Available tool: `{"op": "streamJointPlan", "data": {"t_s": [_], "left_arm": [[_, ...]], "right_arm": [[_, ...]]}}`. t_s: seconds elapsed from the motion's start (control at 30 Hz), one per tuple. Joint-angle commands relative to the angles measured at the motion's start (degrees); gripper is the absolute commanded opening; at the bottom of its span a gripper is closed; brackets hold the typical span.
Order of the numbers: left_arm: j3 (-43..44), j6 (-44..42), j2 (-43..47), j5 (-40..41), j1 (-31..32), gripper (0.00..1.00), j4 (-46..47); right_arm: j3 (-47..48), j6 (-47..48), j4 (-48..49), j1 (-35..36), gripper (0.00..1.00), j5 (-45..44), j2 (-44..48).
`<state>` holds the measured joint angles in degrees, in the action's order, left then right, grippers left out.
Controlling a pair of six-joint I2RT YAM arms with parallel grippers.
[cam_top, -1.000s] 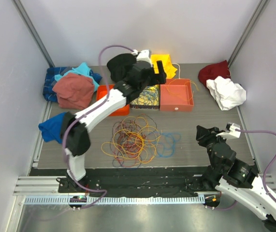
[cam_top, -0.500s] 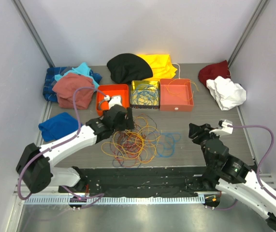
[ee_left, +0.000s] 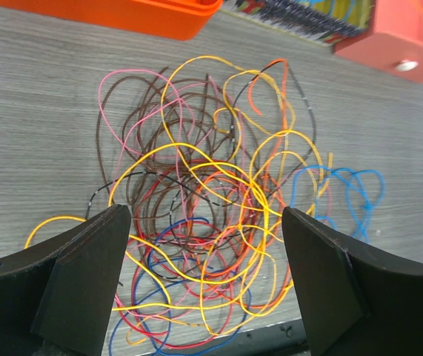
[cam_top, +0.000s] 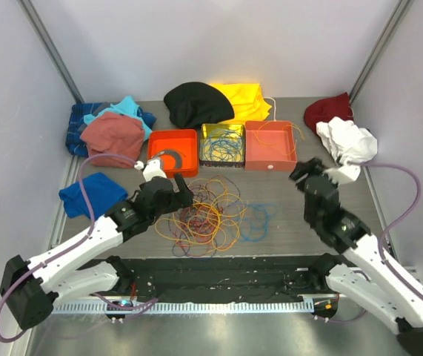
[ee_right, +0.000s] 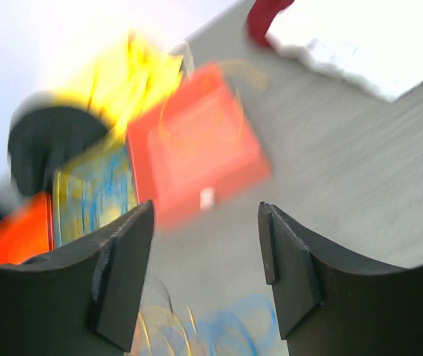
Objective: Untangle the cables
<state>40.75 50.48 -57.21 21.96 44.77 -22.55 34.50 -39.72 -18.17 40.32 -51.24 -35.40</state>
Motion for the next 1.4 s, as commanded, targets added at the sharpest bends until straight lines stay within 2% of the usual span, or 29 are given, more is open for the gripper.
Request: {"op": "streamJointPlan", "data": {"t_s": [0.0, 0.07, 0.1, 0.13, 0.17, 0.2, 0.23, 0.27, 0.33, 0.4, 0.43, 0.6, 0.63, 0.7, 1.03, 1.1, 1.13, 1.17, 1.2, 1.27, 1.33, 1.37], "left_arm": [[-0.76, 0.33, 4.65, -0.33, 0.23, 0.88, 0.75], [-0.68, -0.29, 5.61, -0.51, 0.23, 0.88, -0.30], [-0.85, -0.90, 6.75, -0.86, 0.23, 0.88, -0.48], [-1.11, -1.08, 7.28, -1.04, 0.23, 0.88, -0.66], [-1.46, -1.17, 7.90, -1.21, 0.23, 0.88, -0.74], [-2.25, -1.43, 9.38, -1.56, 0.23, 0.88, -0.57], [-2.60, -1.52, 10.09, -1.91, 0.23, 0.89, -0.13], [-3.04, -1.70, 10.71, -2.26, 0.23, 0.88, 0.13], [-3.66, -2.05, 11.86, -2.71, 0.14, 0.89, -0.48], [-4.88, -2.05, 12.47, -2.88, 0.14, 0.89, -0.66], [-5.24, -2.05, 13.00, -2.88, 0.14, 0.89, -0.48], [-5.42, -3.10, 12.39, -2.97, 0.14, 0.89, -0.13], [-5.16, -3.45, 12.21, -2.88, 0.14, 0.89, -0.22], [-4.55, -4.16, 11.42, -2.80, 0.14, 0.90, -0.22], [-3.22, -4.34, 5.89, -4.11, 0.14, 0.89, 1.18], [-3.14, -4.34, 5.27, -4.20, 0.14, 0.89, 1.36], [-3.05, -4.42, 5.27, -4.20, 0.14, 0.89, 1.36], [-3.05, -4.51, 5.09, -4.20, 0.14, 0.89, 1.28], [-3.13, -4.51, 5.00, -4.20, 0.14, 0.89, 1.36], [-3.22, -4.42, 4.48, -4.38, 0.14, 0.89, 1.71], [-3.48, -4.25, 4.13, -4.90, 0.14, 0.89, 2.07], [-3.57, -3.99, 3.95, -5.17, 0.14, 0.89, 2.24]], "right_arm": [[12.40, -5.43, 7.89, -23.18, 0.66, 17.40, -13.33], [15.40, -12.02, 11.22, -31.40, 0.65, 26.94, -18.98], [16.20, -13.96, 12.80, -37.70, 0.63, 35.60, -24.49], [16.56, -18.85, 17.08, -39.59, 0.62, 38.47, -27.07], [16.91, -20.81, 20.95, -42.31, 0.61, 42.76, -29.79], [17.18, -22.48, 24.47, -44.42, 0.55, 46.46, -36.43], [17.87, -23.98, 29.46, -46.36, 0.53, 52.07, -39.37], [21.01, -23.91, 30.56, -46.99, 0.52, 54.12, -43.05], [25.42, -22.68, 28.65, -47.52, 0.52, 57.55, -51.38], [27.02, -26.96, 31.43, -48.22, 0.51, 61.16, -55.29], [24.85, -29.16, 38.67, -48.57, 0.51, 62.65, -57.74], [19.65, -44.27, 56.72, -48.93, 0.51, 61.97, -64.35], [18.60, -46.30, 62.67, -48.93, 0.51, 61.27, -65.32], [16.48, -49.90, 68.06, -48.58, 0.52, 59.60, -68.04], [11.38, -50.72, 71.09, -46.99, 0.51, 53.53, -68.58], [12.07, -44.17, 69.52, -46.82, 0.51, 52.30, -66.21], [13.91, -39.77, 65.76, -46.56, 0.51, 52.21, -65.07], [16.54, -35.20, 53.45, -45.34, 0.51, 49.86, -62.97], [21.96, -25.76, 47.94, -44.54, 0.51, 48.01, -62.43], [26.47, -20.50, 37.57, -43.66, 0.52, 45.80, -62.69], [30.35, -16.64, 34.27, -43.48, 0.52, 44.92, -64.18], [33.67, -14.52, 28.95, -43.48, 0.52, 44.31, -64.79]]}}
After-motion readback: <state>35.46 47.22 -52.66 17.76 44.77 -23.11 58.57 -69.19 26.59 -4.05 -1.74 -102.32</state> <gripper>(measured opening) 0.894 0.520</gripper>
